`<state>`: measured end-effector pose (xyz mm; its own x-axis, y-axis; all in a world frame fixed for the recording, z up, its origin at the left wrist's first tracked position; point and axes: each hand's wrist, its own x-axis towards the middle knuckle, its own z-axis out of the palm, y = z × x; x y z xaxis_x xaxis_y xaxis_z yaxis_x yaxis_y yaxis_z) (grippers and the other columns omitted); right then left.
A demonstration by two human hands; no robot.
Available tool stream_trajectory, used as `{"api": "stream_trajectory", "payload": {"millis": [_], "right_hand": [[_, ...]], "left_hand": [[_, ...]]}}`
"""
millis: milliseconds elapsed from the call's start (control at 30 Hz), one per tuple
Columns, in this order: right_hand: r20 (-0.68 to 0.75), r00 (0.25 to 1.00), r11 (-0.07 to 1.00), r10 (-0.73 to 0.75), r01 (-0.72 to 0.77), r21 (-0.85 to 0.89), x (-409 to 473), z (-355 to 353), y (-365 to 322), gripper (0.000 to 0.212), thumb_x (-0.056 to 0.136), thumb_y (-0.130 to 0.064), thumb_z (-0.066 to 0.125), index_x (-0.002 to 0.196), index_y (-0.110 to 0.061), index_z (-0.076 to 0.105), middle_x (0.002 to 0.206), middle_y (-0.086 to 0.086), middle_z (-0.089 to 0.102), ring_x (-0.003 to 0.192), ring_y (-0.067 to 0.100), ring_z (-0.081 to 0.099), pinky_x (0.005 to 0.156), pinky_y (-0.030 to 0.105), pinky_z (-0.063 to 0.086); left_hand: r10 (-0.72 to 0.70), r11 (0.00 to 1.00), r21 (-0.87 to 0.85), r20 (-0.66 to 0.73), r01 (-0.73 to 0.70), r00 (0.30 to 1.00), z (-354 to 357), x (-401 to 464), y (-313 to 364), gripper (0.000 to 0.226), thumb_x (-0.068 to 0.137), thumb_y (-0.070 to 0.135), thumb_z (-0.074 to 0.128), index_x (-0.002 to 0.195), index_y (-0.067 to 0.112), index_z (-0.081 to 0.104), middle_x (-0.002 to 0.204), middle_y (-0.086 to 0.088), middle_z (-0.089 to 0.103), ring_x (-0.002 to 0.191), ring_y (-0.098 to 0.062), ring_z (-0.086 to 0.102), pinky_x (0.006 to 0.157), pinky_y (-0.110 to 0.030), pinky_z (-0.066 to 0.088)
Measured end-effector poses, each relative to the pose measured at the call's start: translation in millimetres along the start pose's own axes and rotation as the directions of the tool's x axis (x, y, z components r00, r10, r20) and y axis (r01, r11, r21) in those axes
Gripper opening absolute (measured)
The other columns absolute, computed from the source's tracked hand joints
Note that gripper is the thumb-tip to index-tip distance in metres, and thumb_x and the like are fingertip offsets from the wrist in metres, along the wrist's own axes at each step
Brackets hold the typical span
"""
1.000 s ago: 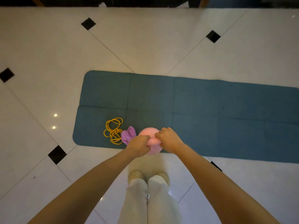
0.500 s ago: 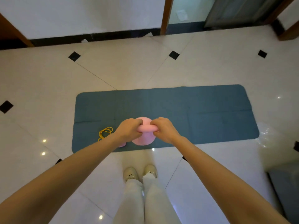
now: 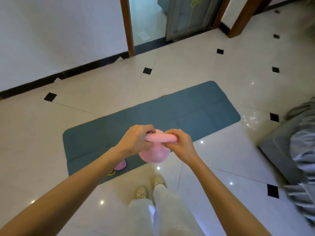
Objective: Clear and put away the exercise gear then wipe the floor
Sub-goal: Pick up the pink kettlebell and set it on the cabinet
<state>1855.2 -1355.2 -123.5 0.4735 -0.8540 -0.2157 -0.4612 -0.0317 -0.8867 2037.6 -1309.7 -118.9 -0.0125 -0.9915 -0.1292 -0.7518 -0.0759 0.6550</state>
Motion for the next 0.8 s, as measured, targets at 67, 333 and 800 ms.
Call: {"api": "stream_trajectory", "payload": {"millis": [67,333,800], "right_hand": [[-0.072,0.997,0.998,-0.014,0.018,0.063,-20.0,-13.4,-7.6,0.022,0.069,-0.022,0.071,0.081,-0.039,0.062,0.086,-0.011,0.066,0.083,0.007,0.06,0.069,0.018,0.047],[-0.374,0.92,0.986,-0.118,0.154,0.067,-93.0,-64.7,-22.0,0.036,0.071,-0.007,0.078,0.087,-0.036,0.064,0.084,-0.02,0.068,0.082,0.0,0.061,0.071,0.013,0.046],[-0.731,0.68,0.996,0.052,0.015,0.084,-211.9,-148.4,32.4,0.032,0.069,-0.002,0.078,0.088,-0.025,0.066,0.086,-0.018,0.065,0.081,-0.007,0.059,0.072,0.009,0.043]], "left_hand": [[0.055,0.997,-0.048,0.018,-0.054,0.998,-6.6,-1.2,18.5,0.021,0.065,0.026,0.062,0.085,0.02,0.065,0.072,0.009,0.062,0.066,-0.015,0.055,0.059,-0.019,0.038],[0.344,0.938,-0.063,0.063,-0.341,0.937,-8.6,2.2,97.2,0.015,0.074,0.024,0.076,0.084,0.019,0.066,0.076,0.009,0.067,0.068,-0.01,0.058,0.063,-0.024,0.043],[0.583,0.805,-0.087,0.298,-0.587,0.756,83.1,21.4,244.6,0.016,0.069,0.036,0.073,0.078,0.025,0.067,0.07,0.011,0.066,0.066,-0.012,0.059,0.062,-0.029,0.045]]}}
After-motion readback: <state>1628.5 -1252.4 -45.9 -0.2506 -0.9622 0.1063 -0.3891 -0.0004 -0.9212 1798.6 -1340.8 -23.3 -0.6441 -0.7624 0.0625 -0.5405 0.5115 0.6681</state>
